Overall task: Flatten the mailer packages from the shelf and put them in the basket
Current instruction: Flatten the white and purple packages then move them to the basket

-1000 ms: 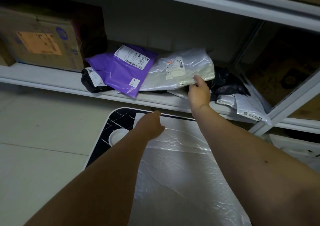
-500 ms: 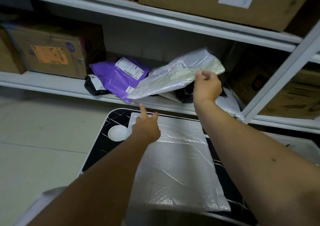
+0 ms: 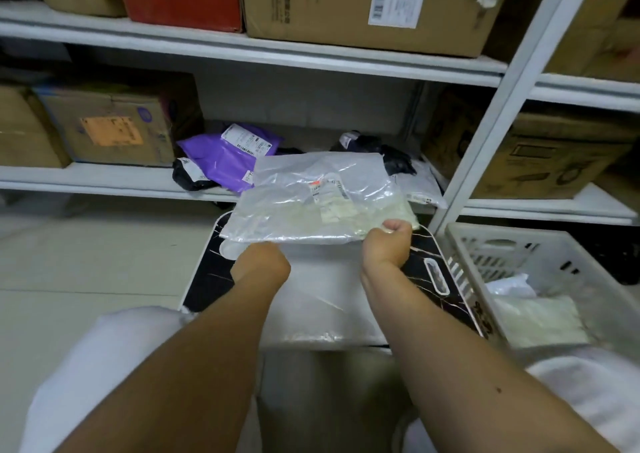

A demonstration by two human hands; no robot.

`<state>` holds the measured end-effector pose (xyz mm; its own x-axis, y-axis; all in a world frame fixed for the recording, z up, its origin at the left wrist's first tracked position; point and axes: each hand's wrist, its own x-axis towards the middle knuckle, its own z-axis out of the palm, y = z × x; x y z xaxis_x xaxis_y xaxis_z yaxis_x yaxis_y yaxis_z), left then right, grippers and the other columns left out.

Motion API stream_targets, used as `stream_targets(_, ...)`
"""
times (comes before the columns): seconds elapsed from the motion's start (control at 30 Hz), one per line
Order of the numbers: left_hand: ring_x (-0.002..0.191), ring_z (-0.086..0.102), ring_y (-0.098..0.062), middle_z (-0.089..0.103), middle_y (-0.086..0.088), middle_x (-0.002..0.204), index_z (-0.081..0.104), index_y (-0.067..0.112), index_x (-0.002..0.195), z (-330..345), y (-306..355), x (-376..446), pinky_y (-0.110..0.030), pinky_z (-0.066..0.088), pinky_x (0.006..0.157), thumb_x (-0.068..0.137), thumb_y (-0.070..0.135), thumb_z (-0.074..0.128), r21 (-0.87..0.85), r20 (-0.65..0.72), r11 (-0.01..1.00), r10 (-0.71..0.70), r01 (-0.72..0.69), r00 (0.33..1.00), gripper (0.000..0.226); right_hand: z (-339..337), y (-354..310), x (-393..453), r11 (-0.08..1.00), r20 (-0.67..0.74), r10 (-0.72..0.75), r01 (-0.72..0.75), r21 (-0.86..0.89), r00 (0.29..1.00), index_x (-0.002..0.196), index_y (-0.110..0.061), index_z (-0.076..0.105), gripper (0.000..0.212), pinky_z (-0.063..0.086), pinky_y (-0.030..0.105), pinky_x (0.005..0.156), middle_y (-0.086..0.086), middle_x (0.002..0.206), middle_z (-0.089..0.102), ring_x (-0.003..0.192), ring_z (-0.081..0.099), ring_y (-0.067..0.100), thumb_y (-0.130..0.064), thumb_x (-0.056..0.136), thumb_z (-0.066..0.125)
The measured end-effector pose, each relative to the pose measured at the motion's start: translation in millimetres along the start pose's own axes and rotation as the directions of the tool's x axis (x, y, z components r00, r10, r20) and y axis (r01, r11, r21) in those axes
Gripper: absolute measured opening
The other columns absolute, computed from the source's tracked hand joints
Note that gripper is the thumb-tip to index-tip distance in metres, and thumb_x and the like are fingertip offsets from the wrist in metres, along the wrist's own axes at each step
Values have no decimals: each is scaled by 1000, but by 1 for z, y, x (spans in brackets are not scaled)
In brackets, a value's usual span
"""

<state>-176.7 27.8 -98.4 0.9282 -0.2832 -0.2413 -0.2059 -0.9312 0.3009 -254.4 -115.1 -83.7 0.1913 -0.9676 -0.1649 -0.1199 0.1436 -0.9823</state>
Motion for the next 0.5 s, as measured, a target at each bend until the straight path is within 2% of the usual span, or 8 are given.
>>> stream_targets(0.13, 107, 57, -30, 59, -14, 117, 60, 5, 109, 14, -26, -22, -38, 47, 90, 89, 9, 43, 28, 114, 991, -132, 130, 985, 26, -29, 41, -16, 992, 15, 114, -113, -57, 993, 117, -17, 51, 32, 44, 29, 70, 7, 110, 55, 89, 54, 23, 0, 90, 50)
stream_targets(0.2, 108, 55, -31, 57, -15, 119, 59, 5, 104, 16, -35, -30, -40, 45, 92, 88, 10, 43, 50, 129, 981, -192, 187, 973, 23, -41, 55, -18, 978, -21, 179, -181, -107, 984, 119, -15, 50, 33, 48, 34, 78, 10, 117, 56, 98, 58, 30, -1, 90, 49)
stream_targets(0.3, 112, 55, -31, 58, -14, 121, 60, 4, 111, 16, -39, -35, -40, 44, 94, 87, 11, 47, 61, 96, 965, -261, 256, 961, 27, -55, 72, -12, 948, -57, 239, -245, -202, 969, 121, -11, 49, 32, 44, 34, 79, 15, 123, 56, 107, 58, 36, 0, 90, 49)
stream_targets(0.37, 110, 57, -30, 60, -13, 117, 61, 6, 112, 16, -35, -37, -37, 44, 90, 88, 12, 51, 60, 57, 958, -284, 281, 957, 27, -63, 76, -8, 923, -54, 272, -276, -268, 961, 124, -7, 48, 34, 44, 35, 81, 18, 126, 56, 111, 58, 37, 1, 90, 49)
stream_targets(0.5, 100, 59, -25, 63, -7, 104, 63, 12, 106, 19, -22, -41, -33, 39, 79, 88, 18, 53, 76, -15, 954, -290, 291, 957, 22, -72, 77, -7, 854, -36, 263, -250, -457, 964, 132, -1, 39, 41, 46, 42, 90, 23, 133, 51, 117, 55, 40, -1, 92, 50)
